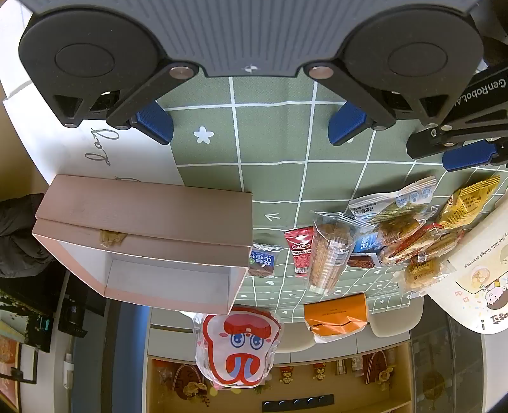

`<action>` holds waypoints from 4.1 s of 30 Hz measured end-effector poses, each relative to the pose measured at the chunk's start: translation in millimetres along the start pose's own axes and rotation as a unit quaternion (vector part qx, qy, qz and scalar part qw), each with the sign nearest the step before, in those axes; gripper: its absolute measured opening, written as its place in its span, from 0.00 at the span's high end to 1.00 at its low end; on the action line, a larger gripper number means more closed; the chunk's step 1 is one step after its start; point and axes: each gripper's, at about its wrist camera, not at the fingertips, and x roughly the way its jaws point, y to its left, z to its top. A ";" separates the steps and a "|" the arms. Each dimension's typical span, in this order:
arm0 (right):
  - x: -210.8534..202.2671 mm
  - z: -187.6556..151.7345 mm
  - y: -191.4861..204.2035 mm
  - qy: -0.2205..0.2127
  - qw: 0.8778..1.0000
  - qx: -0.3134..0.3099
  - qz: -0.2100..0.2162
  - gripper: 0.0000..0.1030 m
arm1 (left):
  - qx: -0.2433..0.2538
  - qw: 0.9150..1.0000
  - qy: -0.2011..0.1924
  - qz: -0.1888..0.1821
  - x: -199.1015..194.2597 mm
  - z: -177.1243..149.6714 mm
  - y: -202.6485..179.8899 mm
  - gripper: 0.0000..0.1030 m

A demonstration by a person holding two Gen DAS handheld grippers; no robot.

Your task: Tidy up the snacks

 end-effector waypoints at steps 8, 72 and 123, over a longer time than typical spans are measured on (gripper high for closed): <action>-0.5 0.0 0.4 0.000 1.000 0.000 0.000 0.00 | 0.002 1.000 0.001 0.002 0.1 0.0 -0.3 0.52; -1.1 0.0 0.6 0.000 1.000 0.000 0.000 0.00 | 0.009 1.000 0.001 0.007 2.2 1.2 -1.1 0.51; 141.1 214.4 198.9 0.104 0.973 0.005 0.207 0.03 | -0.241 0.963 -0.100 -0.064 -6.6 90.8 256.5 0.58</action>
